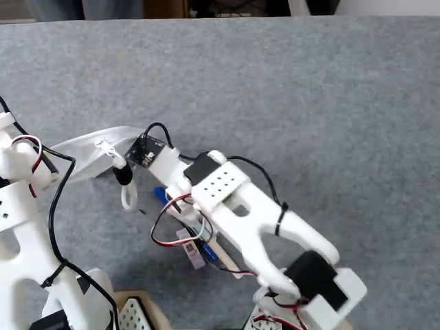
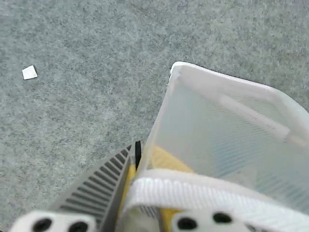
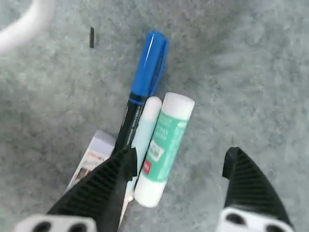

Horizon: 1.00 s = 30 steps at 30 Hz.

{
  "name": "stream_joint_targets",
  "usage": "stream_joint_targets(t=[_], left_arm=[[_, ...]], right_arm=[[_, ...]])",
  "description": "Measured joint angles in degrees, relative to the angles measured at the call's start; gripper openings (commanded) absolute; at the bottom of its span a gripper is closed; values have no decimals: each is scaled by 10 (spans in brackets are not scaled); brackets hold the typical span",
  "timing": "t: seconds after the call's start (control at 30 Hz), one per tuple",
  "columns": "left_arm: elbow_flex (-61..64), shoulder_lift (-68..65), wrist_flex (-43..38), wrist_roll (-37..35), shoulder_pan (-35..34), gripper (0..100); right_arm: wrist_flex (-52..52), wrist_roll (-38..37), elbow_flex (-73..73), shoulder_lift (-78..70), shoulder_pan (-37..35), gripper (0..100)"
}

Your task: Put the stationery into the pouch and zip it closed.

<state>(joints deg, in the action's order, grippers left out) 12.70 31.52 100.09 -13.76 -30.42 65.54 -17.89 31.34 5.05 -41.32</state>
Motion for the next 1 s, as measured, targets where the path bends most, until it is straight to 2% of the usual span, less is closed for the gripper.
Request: stream_joint_targets(t=[0.1, 0.27, 0.77, 1.0], left_arm=[[0, 0, 0, 0, 0, 29], [0, 0, 0, 0, 0, 29], [0, 0, 0, 0, 0, 29], [0, 0, 0, 0, 0, 29]], right_arm=[[-18, 0, 0, -21, 0, 287], [-35, -4, 0, -34, 33, 210], [-45, -4, 0, -82, 42, 198], [-45, -4, 0, -82, 42, 31]])
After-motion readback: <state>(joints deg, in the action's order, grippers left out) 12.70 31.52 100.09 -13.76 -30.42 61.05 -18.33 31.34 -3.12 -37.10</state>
